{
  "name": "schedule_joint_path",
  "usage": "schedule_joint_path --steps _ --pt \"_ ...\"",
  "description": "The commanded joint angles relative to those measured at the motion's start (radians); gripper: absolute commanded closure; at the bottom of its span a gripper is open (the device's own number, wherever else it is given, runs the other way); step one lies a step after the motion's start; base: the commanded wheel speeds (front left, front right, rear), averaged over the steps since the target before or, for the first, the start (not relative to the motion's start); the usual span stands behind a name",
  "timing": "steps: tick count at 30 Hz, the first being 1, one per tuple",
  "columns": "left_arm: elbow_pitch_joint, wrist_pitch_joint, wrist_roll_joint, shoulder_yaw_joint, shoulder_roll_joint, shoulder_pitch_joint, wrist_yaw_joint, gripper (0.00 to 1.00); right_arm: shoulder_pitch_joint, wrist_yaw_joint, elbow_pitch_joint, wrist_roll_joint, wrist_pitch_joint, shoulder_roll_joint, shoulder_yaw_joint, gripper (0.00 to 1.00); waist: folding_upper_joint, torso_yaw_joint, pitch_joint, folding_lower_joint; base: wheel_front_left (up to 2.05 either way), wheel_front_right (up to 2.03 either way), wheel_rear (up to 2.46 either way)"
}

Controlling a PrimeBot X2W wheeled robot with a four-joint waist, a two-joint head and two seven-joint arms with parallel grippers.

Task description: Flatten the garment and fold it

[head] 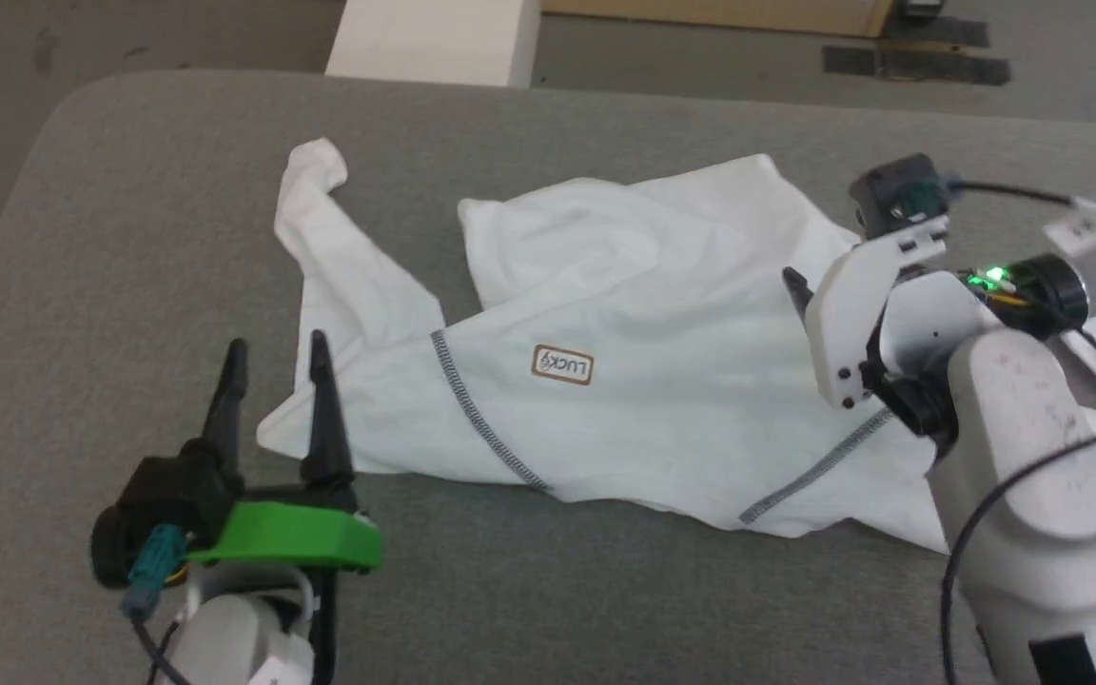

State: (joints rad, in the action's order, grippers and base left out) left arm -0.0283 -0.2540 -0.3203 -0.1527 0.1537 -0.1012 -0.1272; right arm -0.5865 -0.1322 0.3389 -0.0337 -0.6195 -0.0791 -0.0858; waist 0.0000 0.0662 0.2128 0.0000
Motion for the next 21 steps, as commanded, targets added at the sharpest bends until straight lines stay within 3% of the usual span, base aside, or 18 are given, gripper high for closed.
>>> schedule_joint_path --steps 1,7,13,14,15,21 --pt "0.000 -0.007 0.023 -0.008 -0.015 -0.035 0.018 0.00 -0.039 0.002 0.064 0.029 -0.036 -0.024 -0.013 0.00 0.0000 0.078 0.069 0.0000 0.00 0.00 0.00" --pt "0.021 -0.008 0.051 -0.040 -0.069 -0.087 0.078 0.00 -0.152 0.002 0.252 0.103 -0.050 -0.057 -0.059 0.00 0.0000 0.162 0.148 0.0000 0.00 0.00 0.00" --pt "0.042 -0.008 0.069 -0.049 -0.093 -0.110 0.108 0.00 -0.165 0.002 0.410 0.094 -0.111 -0.075 -0.117 0.01 0.0000 0.201 0.185 0.0000 0.00 0.00 0.00" --pt "0.043 -0.008 0.072 -0.049 -0.095 -0.111 0.111 0.00 -0.170 0.002 0.423 0.079 -0.122 -0.076 -0.123 0.70 0.0000 0.203 0.187 0.0000 0.00 0.00 0.00" --pt "0.044 -0.008 0.074 -0.049 -0.096 -0.112 0.113 0.00 -0.178 0.002 0.432 0.065 -0.129 -0.079 -0.128 1.00 0.0000 0.205 0.188 0.0000 0.00 0.00 0.00" --pt "0.048 -0.008 0.080 -0.053 -0.102 -0.119 0.121 0.00 -0.294 0.002 0.416 0.037 -0.085 -0.127 -0.109 1.00 0.0000 0.214 0.205 0.0000 0.00 0.00 0.00"
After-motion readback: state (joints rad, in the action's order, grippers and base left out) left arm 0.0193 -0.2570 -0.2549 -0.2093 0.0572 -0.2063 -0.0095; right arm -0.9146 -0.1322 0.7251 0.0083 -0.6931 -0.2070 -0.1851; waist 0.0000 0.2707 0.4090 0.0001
